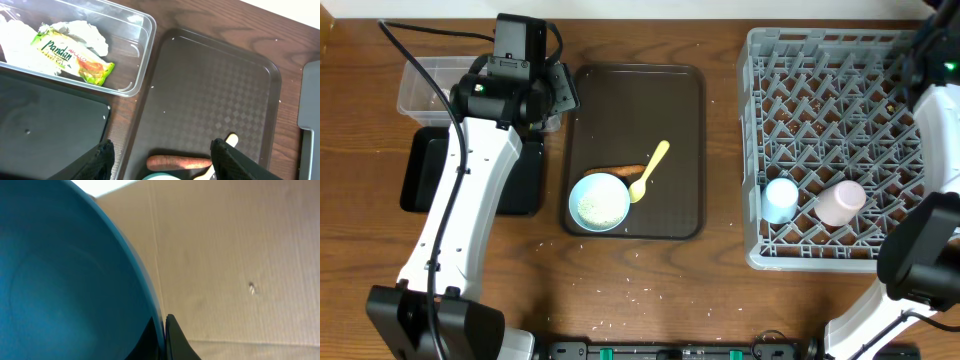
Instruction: Sort waste into correct bins and load items into the dishwasher rack
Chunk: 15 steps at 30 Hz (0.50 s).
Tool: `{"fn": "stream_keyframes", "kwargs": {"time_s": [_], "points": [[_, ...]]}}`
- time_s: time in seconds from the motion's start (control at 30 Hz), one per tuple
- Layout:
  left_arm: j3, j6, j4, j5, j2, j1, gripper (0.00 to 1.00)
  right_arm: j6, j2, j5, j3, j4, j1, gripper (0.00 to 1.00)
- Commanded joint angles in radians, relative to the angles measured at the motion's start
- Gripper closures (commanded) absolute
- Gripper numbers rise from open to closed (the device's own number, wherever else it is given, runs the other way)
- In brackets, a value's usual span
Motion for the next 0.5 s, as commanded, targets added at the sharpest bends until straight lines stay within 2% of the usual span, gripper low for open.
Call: {"fn": "stream_keyframes", "kwargs": {"time_s": [0.0,0.47], "points": [[0.003,-0.006,0.001,-0.013,0.007,0.003,0.36,-0.006,0.008,0.004,0.007,0.006,0.032,0.99],[0.003,-0.006,0.001,-0.013,0.007,0.003,0.36,0.006,0.049,0.08,0.007,-0.024,0.043,0.99]]}}
